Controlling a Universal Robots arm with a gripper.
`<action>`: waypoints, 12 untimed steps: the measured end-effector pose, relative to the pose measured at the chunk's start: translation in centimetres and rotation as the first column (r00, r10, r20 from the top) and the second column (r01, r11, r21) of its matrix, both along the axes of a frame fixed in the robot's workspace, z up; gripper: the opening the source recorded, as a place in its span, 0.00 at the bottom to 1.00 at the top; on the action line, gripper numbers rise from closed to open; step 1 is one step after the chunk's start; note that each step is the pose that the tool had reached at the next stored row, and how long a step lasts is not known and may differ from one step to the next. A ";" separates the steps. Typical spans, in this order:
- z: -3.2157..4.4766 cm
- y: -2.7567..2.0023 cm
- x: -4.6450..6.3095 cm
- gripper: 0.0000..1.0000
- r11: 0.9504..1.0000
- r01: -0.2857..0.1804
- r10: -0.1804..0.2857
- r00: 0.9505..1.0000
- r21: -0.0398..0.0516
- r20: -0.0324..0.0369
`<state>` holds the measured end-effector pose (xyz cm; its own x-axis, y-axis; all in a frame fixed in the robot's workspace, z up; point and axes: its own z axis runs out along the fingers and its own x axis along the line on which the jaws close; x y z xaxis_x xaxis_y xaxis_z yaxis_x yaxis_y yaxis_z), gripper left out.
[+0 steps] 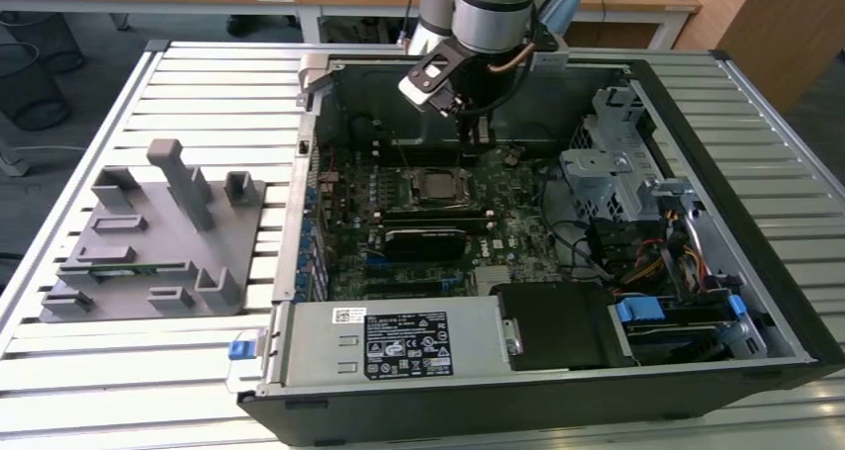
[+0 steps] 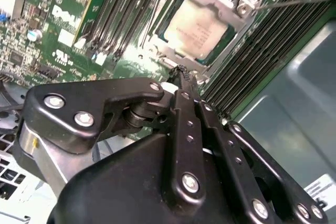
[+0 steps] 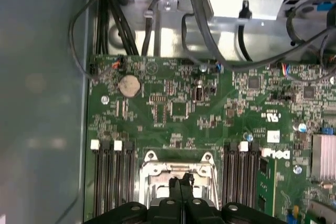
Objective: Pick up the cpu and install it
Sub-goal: 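Close the cpu cover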
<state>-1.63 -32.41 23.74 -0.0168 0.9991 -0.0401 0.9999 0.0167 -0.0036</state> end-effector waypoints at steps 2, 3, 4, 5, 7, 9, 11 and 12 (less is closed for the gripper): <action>-0.07 0.00 -0.5 0.11 1.000 0.000 0.000 1.000 0.000 0.000; -0.12 0.00 -0.8 0.11 1.000 0.000 0.000 1.000 0.000 0.000; -0.17 0.00 -1.1 0.11 1.000 0.000 0.000 1.000 0.000 0.000; -0.21 0.00 -1.3 0.11 1.000 0.000 0.000 1.000 0.000 0.000; -0.26 0.00 -1.8 0.11 1.000 0.000 0.000 1.000 0.000 0.000; -0.29 0.00 -2.1 0.11 1.000 0.000 0.000 1.000 0.000 0.000; -0.32 -0.03 -2.4 0.11 1.000 0.000 0.000 1.000 0.000 0.000; -0.34 -0.05 -2.6 0.11 1.000 0.000 0.000 1.000 0.001 0.000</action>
<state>-4.19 -32.46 23.40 -0.0168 0.9991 -0.0395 0.9999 0.0166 -0.0036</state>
